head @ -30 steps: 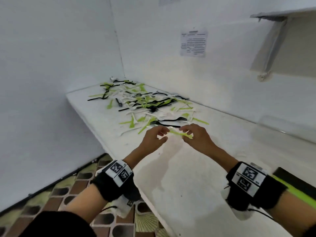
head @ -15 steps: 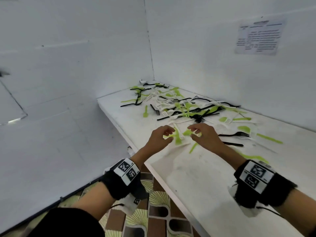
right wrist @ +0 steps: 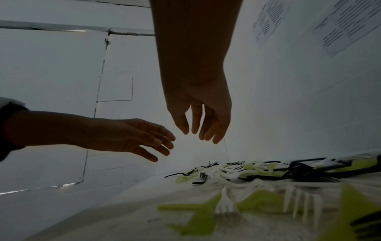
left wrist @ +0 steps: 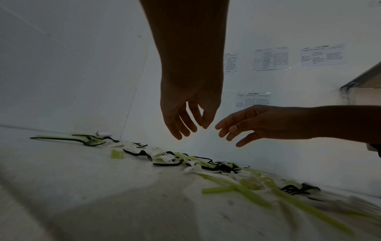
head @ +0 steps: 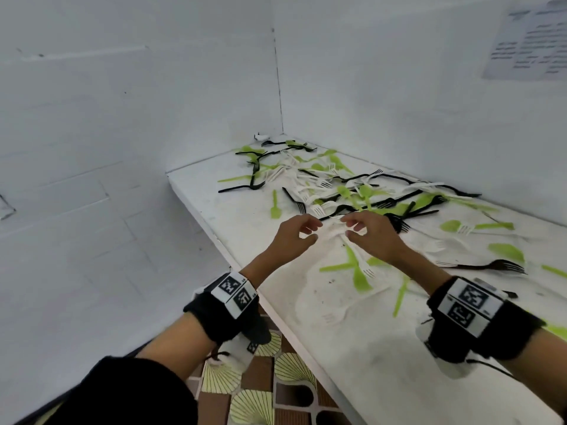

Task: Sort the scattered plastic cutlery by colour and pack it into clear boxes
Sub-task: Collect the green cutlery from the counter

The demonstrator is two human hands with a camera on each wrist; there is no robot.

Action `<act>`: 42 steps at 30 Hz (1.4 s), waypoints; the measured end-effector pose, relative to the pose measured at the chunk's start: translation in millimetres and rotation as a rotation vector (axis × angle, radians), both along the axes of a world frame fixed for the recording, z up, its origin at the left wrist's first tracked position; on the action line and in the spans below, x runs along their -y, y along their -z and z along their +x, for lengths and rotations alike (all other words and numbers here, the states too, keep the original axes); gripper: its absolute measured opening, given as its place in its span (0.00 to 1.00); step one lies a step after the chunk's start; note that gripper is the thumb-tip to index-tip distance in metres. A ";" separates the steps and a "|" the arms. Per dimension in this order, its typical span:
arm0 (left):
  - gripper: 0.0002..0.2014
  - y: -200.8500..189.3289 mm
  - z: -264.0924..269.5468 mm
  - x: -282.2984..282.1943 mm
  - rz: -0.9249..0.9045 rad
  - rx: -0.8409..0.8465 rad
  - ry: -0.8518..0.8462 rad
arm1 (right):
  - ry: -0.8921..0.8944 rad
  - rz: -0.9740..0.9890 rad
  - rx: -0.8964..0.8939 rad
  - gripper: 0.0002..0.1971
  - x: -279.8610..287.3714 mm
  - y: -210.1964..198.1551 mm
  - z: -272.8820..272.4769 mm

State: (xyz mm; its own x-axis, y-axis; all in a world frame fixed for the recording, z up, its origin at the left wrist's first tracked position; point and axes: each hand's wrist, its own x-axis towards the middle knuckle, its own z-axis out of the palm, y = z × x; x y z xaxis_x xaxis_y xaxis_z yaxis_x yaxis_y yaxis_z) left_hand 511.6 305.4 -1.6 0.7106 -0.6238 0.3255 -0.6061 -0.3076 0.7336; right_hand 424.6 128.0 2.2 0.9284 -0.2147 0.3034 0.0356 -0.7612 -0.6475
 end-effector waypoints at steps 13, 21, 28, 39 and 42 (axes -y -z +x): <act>0.11 5.9 141.1 66.5 0.096 -0.002 0.217 | 0.181 -0.030 -0.084 0.13 42.7 12.7 85.1; 0.10 5.3 227.4 101.7 0.202 0.068 0.372 | 0.330 -0.060 -0.138 0.12 60.7 14.8 116.1; 0.10 8.5 288.0 124.7 0.375 0.136 0.683 | 0.542 -0.117 -0.359 0.18 71.5 21.8 166.9; 0.06 21.4 332.8 149.5 0.513 0.265 0.982 | 0.768 -0.017 -0.313 0.12 73.7 25.6 188.6; 0.11 25.3 338.2 155.5 0.512 0.326 1.060 | 0.834 0.104 -0.073 0.08 68.8 4.8 192.6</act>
